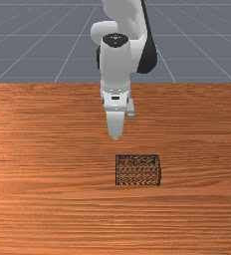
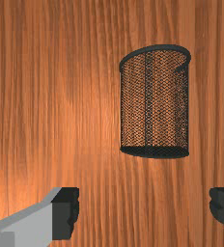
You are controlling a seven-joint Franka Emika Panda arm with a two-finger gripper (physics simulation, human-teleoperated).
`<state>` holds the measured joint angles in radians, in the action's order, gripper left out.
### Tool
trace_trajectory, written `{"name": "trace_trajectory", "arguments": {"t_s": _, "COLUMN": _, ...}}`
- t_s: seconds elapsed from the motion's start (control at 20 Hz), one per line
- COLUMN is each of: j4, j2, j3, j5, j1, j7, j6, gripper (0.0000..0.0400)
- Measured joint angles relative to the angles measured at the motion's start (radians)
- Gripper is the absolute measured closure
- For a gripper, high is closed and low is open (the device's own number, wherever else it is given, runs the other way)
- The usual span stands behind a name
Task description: Rotate the holder till the hole upward
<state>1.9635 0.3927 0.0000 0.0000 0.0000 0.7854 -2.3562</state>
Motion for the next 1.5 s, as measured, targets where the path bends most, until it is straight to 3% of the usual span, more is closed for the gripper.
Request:
{"name": "trace_trajectory", "arguments": {"t_s": 0.05, "j4": 0.0, "j2": 0.0, "j3": 0.0, "j5": 0.0, "j1": 0.0, "j7": 0.0, "j6": 0.0, "gripper": 0.0157}}
{"name": "trace_trajectory", "arguments": {"t_s": 0.1, "j4": 0.0, "j2": 0.0, "j3": 0.0, "j5": 0.0, "j1": 0.0, "j7": 0.0, "j6": 0.0, "gripper": 0.0252}}
{"name": "trace_trajectory", "arguments": {"t_s": 0.15, "j4": 0.0, "j2": 0.0, "j3": 0.0, "j5": 0.0, "j1": 0.0, "j7": 0.0, "j6": 0.0, "gripper": 0.031}}
{"name": "trace_trajectory", "arguments": {"t_s": 0.25, "j4": 0.0, "j2": 0.0, "j3": 0.0, "j5": 0.0, "j1": 0.0, "j7": 0.0, "j6": 0.0, "gripper": 0.0367}}
{"name": "trace_trajectory", "arguments": {"t_s": 0.3, "j4": -0.029, "j2": 0.015, "j3": 0.0, "j5": 0.0, "j1": 0.0, "j7": 0.0, "j6": 0.043, "gripper": 0.0223}}
{"name": "trace_trajectory", "arguments": {"t_s": 0.35, "j4": -0.038, "j2": 0.022, "j3": 0.0, "j5": 0.0, "j1": 0.0, "j7": 0.0, "j6": 0.053, "gripper": 0.0135}}
{"name": "trace_trajectory", "arguments": {"t_s": 0.4, "j4": -0.043, "j2": 0.025, "j3": 0.0, "j5": 0.0, "j1": 0.0, "j7": 0.0, "j6": 0.056, "gripper": 0.0082}}
{"name": "trace_trajectory", "arguments": {"t_s": 0.5, "j4": -0.017, "j2": 0.013, "j3": -0.004, "j5": -0.011, "j1": 0.006, "j7": -0.013, "j6": 0.013, "gripper": 0.003}}
{"name": "trace_trajectory", "arguments": {"t_s": 0.75, "j4": -0.021, "j2": 0.015, "j3": 0.003, "j5": -0.003, "j1": 0.04, "j7": -0.096, "j6": 0.015, "gripper": 0.0002}}
{"name": "trace_trajectory", "arguments": {"t_s": 1.5, "j4": -0.137, "j2": 0.087, "j3": 0.048, "j5": -0.027, "j1": 0.24, "j7": -0.427, "j6": 0.059, "gripper": 0.0}}
